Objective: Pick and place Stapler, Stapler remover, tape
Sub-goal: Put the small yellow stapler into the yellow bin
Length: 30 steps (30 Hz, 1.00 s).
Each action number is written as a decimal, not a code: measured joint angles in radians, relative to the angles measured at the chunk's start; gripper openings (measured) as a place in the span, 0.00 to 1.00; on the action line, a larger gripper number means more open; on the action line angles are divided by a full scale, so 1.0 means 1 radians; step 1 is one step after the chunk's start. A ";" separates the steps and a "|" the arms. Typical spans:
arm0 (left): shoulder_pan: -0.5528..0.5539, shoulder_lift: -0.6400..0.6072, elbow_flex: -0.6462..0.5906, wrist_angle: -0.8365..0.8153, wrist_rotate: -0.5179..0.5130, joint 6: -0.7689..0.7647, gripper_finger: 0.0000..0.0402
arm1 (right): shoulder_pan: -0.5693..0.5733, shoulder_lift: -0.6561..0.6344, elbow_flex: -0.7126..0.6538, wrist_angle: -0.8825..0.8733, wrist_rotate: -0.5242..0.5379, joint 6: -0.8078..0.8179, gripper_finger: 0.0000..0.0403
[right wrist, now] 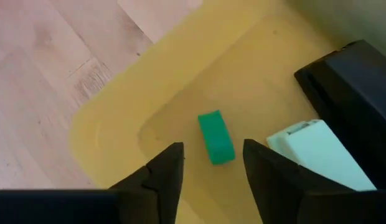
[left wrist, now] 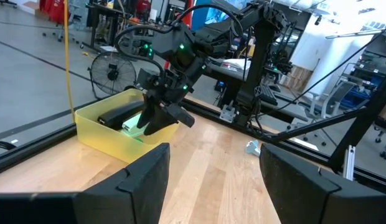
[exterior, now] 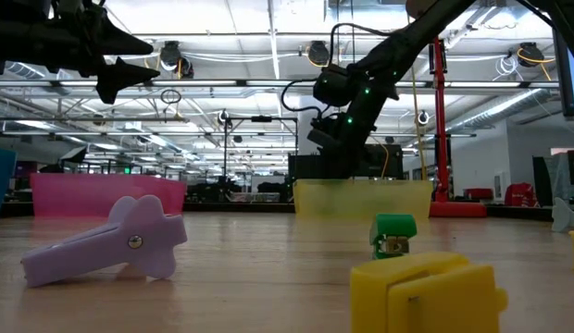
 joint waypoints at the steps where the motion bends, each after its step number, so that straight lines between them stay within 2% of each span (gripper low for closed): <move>1: 0.000 0.000 0.000 0.000 0.000 -0.001 0.62 | 0.001 -0.011 -0.001 -0.003 0.000 0.000 0.41; 4: 0.000 0.000 0.000 0.000 0.000 -0.001 0.62 | 0.009 -0.051 0.000 -0.001 -0.042 0.002 0.41; 9: 0.000 0.000 0.000 -0.005 0.000 -0.001 0.62 | 0.054 -0.154 -0.003 -0.065 -0.273 -0.016 0.39; 12: 0.000 0.000 0.000 -0.021 0.000 -0.002 0.62 | 0.122 -0.241 -0.037 -0.076 -0.350 -0.034 0.37; 23: 0.000 0.000 0.000 -0.059 0.000 -0.008 0.62 | 0.448 -0.521 -0.273 -0.035 -0.365 -0.111 0.36; 30: 0.000 0.000 0.000 -0.059 0.000 -0.031 0.62 | 0.639 -0.611 -0.382 0.007 -0.365 -0.123 0.36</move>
